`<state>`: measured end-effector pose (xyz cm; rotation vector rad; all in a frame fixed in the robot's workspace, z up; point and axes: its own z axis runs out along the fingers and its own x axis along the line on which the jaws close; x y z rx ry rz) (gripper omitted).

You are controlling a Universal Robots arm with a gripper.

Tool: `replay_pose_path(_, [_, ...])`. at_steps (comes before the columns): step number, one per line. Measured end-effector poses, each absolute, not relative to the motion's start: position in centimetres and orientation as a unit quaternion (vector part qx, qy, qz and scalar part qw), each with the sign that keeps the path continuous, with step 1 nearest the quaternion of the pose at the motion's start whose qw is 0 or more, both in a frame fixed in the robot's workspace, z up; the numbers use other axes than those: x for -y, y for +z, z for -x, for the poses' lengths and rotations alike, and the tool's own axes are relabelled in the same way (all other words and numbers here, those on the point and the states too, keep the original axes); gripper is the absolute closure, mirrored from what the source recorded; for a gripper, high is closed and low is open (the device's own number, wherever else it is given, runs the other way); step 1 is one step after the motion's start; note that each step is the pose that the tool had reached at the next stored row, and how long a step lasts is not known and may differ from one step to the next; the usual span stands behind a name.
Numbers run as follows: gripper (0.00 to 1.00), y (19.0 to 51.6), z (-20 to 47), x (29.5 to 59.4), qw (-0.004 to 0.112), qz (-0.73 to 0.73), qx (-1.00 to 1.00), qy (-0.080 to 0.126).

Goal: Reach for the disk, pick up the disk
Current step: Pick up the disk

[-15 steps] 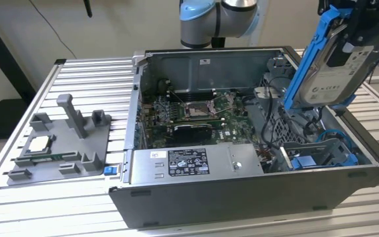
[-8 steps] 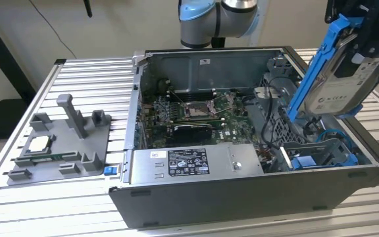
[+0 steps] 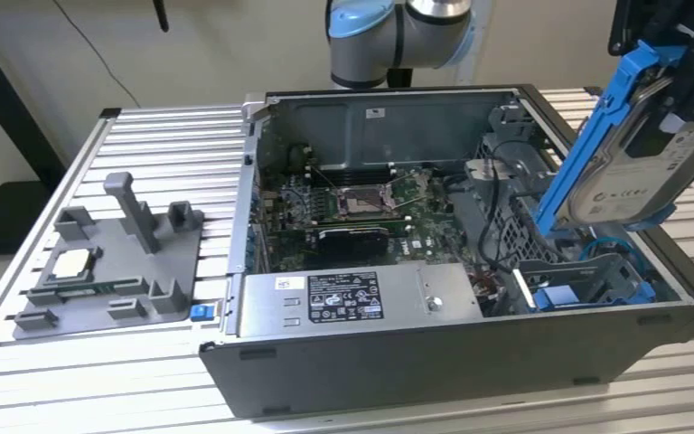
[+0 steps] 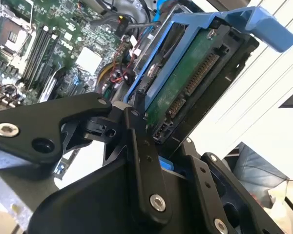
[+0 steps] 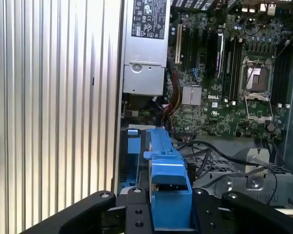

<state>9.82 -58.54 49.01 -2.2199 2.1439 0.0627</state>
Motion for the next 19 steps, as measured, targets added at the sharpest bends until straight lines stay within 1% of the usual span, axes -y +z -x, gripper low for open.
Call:
replay_pose_path(13, [1.00,48.4,-11.9,60.3,0.019,0.719,-0.695,0.028])
replay_pose_path(19, [1.00,48.3,-11.8,60.3,0.019,0.719,-0.695,0.029])
